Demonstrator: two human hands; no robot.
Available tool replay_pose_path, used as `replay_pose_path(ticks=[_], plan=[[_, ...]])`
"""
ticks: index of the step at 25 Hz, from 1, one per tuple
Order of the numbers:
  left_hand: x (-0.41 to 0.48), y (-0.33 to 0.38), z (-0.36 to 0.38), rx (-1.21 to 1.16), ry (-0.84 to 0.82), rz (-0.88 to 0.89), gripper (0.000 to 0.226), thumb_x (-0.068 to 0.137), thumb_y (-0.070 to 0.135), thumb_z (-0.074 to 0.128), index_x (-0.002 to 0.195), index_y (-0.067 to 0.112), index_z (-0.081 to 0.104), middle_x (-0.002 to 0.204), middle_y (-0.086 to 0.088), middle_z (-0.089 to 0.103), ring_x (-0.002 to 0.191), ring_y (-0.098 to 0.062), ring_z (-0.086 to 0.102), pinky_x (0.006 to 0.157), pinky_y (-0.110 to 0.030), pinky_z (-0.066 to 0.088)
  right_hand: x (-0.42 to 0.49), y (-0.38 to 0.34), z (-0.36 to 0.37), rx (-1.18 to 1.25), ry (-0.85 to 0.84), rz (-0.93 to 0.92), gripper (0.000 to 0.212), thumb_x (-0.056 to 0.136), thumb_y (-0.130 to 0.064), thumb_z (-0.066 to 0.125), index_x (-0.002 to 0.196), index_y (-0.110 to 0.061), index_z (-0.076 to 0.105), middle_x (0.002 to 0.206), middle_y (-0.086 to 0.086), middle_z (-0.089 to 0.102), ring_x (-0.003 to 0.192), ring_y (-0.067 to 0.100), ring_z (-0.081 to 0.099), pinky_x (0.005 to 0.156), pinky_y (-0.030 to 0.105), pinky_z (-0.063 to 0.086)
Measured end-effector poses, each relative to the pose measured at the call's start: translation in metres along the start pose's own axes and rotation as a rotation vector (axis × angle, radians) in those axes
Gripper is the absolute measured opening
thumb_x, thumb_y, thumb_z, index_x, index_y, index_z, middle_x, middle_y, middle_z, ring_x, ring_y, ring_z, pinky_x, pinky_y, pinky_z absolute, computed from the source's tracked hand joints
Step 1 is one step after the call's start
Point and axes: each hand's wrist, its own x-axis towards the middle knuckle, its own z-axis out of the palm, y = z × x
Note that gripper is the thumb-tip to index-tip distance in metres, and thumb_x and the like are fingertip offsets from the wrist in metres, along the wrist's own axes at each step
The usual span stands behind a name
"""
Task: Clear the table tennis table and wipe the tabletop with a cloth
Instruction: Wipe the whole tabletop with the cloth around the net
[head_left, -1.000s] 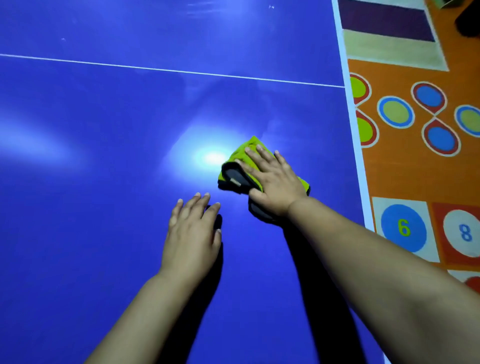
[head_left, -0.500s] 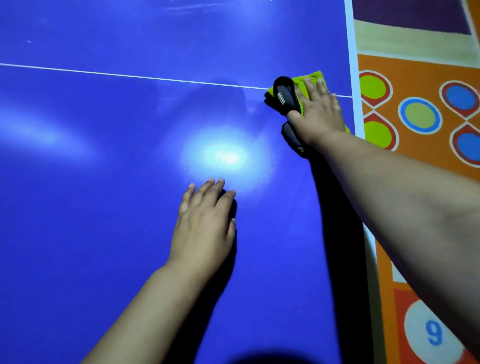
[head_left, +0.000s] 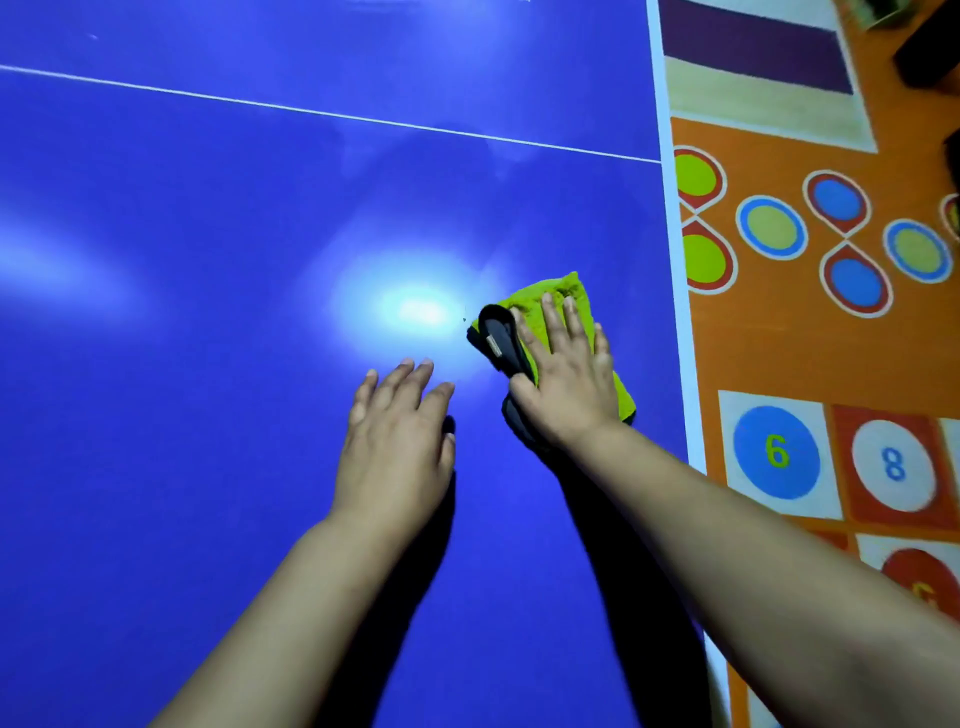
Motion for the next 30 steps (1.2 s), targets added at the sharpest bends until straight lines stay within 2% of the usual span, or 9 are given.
replay_pose_path(ticks=[2,5,9,13,16,21,25,28,30], plan=[[-0.030,-0.005,-0.009,0.007,-0.010,0.009,0.045,0.069,0.017,0.076,0.112,0.011,0.065,0.127,-0.013,0.058,0.123,-0.030,0.051,0.107,-0.047,0.026,-0.049,-0.019,0.012,-0.005,0.008,-0.049,0.075,0.077,-0.048,0.025,0.151,-0.039,0.014,0.162,0.002,0.005,0.149,0.023,0.001,0.117,0.050,0.005],[-0.076,-0.015,-0.020,0.008,-0.023,0.025,0.046,0.067,0.017,0.077,0.112,0.011,0.065,0.126,-0.014,0.059,0.122,-0.031,0.052,0.106,-0.048,0.029,-0.123,-0.043,0.032,0.005,0.029,-0.112,0.076,0.074,-0.046,0.032,0.149,-0.038,0.025,0.160,0.003,0.016,0.148,0.025,0.011,0.116,0.052,0.013],[-0.129,-0.014,-0.033,-0.016,-0.020,0.017,0.046,0.069,0.016,0.075,0.114,0.011,0.065,0.130,-0.013,0.056,0.125,-0.031,0.048,0.108,-0.047,0.026,-0.214,-0.062,0.049,-0.017,0.040,-0.224,0.080,0.072,-0.043,0.042,0.149,-0.039,0.022,0.160,0.003,0.018,0.147,0.025,0.014,0.113,0.052,0.014],[-0.161,0.003,-0.034,-0.051,-0.034,0.039,0.045,0.070,0.015,0.073,0.114,0.010,0.064,0.131,-0.015,0.055,0.126,-0.032,0.047,0.109,-0.048,0.027,-0.285,-0.051,0.058,-0.040,0.006,-0.371,0.083,0.069,-0.042,0.047,0.149,-0.039,0.025,0.159,0.002,0.019,0.148,0.024,0.013,0.112,0.051,0.016],[-0.174,0.018,-0.031,-0.057,-0.047,0.064,0.046,0.067,0.013,0.076,0.111,0.009,0.066,0.128,-0.016,0.057,0.123,-0.033,0.050,0.107,-0.050,0.028,-0.314,-0.017,0.057,-0.064,-0.044,-0.516,0.083,0.069,-0.041,0.049,0.150,-0.038,0.026,0.160,0.002,0.018,0.148,0.025,0.011,0.114,0.050,0.014],[-0.156,0.034,-0.020,-0.027,-0.038,0.028,0.046,0.064,0.014,0.079,0.109,0.010,0.067,0.125,-0.015,0.059,0.121,-0.033,0.052,0.105,-0.050,0.030,-0.259,0.042,0.042,-0.061,-0.063,-0.640,0.082,0.071,-0.039,0.050,0.150,-0.037,0.027,0.160,-0.002,0.016,0.149,0.022,0.006,0.117,0.050,0.010],[-0.102,0.066,0.006,-0.009,-0.020,-0.026,0.047,0.060,0.013,0.082,0.104,0.010,0.069,0.120,-0.015,0.063,0.115,-0.033,0.057,0.100,-0.052,0.035,-0.156,0.091,0.027,-0.034,-0.014,-0.624,0.078,0.072,-0.038,0.045,0.148,-0.035,0.031,0.159,0.000,0.020,0.148,0.024,0.013,0.117,0.050,0.012],[-0.054,0.102,0.028,-0.012,-0.015,-0.059,0.048,0.063,0.015,0.079,0.109,0.012,0.067,0.124,-0.012,0.061,0.119,-0.030,0.054,0.104,-0.049,0.031,-0.072,0.125,0.009,-0.031,0.034,-0.599,0.076,0.072,-0.039,0.041,0.147,-0.031,0.035,0.158,0.002,0.025,0.146,0.026,0.019,0.117,0.050,0.015],[-0.014,0.128,0.045,-0.024,0.002,-0.085,0.048,0.064,0.015,0.078,0.110,0.013,0.066,0.125,-0.011,0.060,0.120,-0.029,0.053,0.105,-0.048,0.030,-0.015,0.149,-0.002,-0.026,0.032,-0.556,0.076,0.073,-0.041,0.036,0.148,-0.033,0.031,0.158,0.002,0.023,0.147,0.025,0.015,0.117,0.048,0.010]])
